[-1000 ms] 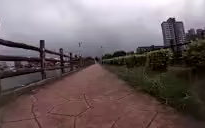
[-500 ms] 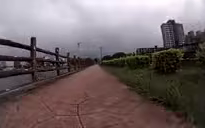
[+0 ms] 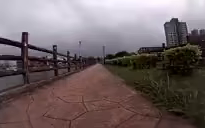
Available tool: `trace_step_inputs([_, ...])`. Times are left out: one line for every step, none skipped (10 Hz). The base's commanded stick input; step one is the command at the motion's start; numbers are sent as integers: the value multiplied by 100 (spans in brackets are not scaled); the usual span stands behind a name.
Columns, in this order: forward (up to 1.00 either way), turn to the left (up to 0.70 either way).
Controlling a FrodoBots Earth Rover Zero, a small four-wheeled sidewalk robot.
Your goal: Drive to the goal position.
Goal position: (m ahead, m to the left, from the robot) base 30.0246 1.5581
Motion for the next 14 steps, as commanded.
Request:
trace_step_inputs([100, 33])
trace_step_inputs([100, 40])
trace_step_inputs([100, 30])
trace_step_inputs([100, 26])
trace_step_inputs([100, 15])
trace_step_inputs([100, 3])
trace_step_inputs([100, 0])
trace_step_inputs([100, 0])
trace_step_inputs([100, 0])
trace_step_inputs([100, 0])
trace_step_inputs([100, 0])
trace_step_inputs([100, 0])
trace_step_inputs([100, 0])
trace_step_inputs([100, 0])
